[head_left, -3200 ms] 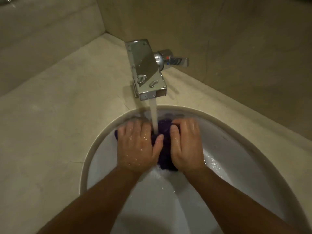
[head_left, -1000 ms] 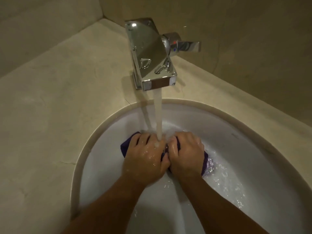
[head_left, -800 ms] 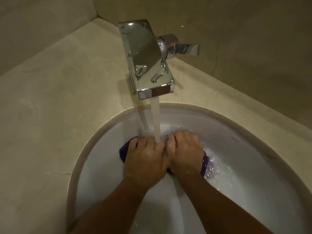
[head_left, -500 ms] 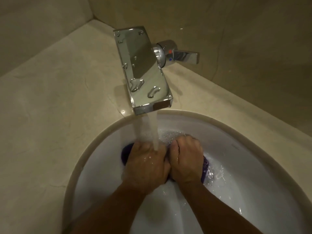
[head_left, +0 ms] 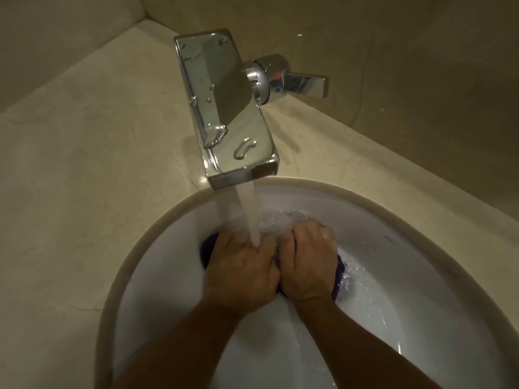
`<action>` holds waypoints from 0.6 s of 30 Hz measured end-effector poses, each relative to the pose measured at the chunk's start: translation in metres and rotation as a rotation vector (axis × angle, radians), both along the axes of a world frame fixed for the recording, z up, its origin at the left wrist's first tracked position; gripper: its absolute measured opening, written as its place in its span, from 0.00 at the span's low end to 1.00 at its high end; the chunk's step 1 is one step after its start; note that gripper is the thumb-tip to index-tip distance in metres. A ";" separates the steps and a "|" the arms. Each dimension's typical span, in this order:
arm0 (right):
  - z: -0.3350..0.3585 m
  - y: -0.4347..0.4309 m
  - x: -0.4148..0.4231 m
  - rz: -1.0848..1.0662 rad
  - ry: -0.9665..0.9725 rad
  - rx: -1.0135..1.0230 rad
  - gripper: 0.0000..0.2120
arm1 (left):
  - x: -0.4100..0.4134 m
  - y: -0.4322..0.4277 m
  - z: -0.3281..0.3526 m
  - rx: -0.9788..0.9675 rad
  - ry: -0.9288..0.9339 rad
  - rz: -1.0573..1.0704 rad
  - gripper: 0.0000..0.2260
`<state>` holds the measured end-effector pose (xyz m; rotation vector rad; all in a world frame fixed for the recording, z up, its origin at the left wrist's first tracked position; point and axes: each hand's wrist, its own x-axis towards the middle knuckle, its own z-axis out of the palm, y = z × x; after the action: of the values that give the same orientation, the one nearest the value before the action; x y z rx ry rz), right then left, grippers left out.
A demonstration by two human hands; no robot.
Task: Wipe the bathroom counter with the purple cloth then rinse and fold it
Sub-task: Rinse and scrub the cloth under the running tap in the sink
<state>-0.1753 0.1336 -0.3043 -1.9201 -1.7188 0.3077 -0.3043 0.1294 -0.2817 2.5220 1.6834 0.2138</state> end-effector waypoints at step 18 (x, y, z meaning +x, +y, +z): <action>0.084 0.013 -0.023 -0.181 0.802 -0.040 0.14 | -0.028 0.002 0.055 0.269 -0.274 0.191 0.16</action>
<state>-0.1979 0.1462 -0.2206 -1.6252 -1.0056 0.9003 -0.3320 0.1317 -0.2268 2.3582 1.8845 0.8128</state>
